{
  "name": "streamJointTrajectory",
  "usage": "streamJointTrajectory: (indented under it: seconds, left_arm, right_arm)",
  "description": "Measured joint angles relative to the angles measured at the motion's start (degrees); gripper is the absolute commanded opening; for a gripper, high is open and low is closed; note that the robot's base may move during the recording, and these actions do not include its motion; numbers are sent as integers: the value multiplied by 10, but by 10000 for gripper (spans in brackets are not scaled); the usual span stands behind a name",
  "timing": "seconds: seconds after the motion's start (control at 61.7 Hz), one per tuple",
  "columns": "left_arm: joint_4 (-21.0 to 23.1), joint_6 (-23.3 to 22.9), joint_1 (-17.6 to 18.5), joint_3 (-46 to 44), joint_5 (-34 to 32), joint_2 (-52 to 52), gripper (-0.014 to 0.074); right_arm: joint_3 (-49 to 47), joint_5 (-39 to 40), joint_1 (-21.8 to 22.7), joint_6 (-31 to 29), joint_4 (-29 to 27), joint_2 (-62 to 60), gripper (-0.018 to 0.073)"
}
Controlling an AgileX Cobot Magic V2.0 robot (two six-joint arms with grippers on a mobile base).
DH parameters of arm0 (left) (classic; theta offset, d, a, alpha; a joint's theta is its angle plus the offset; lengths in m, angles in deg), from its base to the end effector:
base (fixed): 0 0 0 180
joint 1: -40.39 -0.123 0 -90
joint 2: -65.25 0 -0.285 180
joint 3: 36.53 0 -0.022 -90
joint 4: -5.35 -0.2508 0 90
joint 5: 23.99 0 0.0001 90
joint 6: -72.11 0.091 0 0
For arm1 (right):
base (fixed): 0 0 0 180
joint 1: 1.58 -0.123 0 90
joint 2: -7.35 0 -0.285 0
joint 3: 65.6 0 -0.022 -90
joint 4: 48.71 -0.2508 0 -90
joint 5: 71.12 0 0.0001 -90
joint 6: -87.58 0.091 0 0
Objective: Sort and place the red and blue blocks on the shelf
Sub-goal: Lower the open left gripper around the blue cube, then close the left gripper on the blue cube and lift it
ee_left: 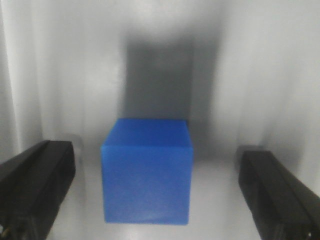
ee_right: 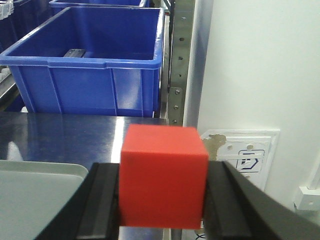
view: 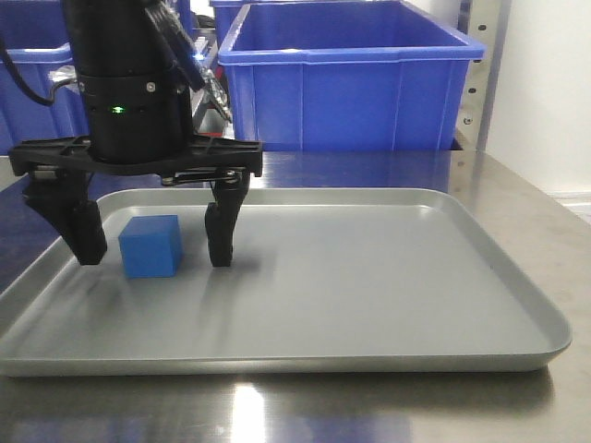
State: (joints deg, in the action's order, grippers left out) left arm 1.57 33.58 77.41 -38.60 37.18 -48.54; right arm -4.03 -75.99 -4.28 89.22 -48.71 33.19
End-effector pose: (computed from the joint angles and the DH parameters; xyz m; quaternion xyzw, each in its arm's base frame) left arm 0.2965 -0.2170 0.2213 0.0009 0.9976 -0.0144 0.0673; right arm 0.0839 0.0040 0.2768 -0.0067 0.7210 0.0262 0.6924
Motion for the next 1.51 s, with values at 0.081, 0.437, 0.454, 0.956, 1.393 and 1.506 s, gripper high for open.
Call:
streamJointTrajectory:
  seconds: [0.081,0.437,0.454,0.956,1.393,1.506]
  left_arm:
    - [0,0,0,0,0,0,689]
    - [0,0,0,0,-1,10,519]
    - [0,0,0,0,-1,11,494]
    - [0,-12,0,1,-1,12,143]
    - [70,159,-18,2,7,96,125]
    - [101,253,-36,3,7,125,125]
  right_arm:
    - [0,0,0,0,0,0,45]
    - [0,0,0,0,0,0,45]
    - [0,0,0,0,0,0,45]
    - [0,0,0,0,0,0,45]
    - [0,0,0,0,0,0,45]
    - [0,0,0,0,0,0,45]
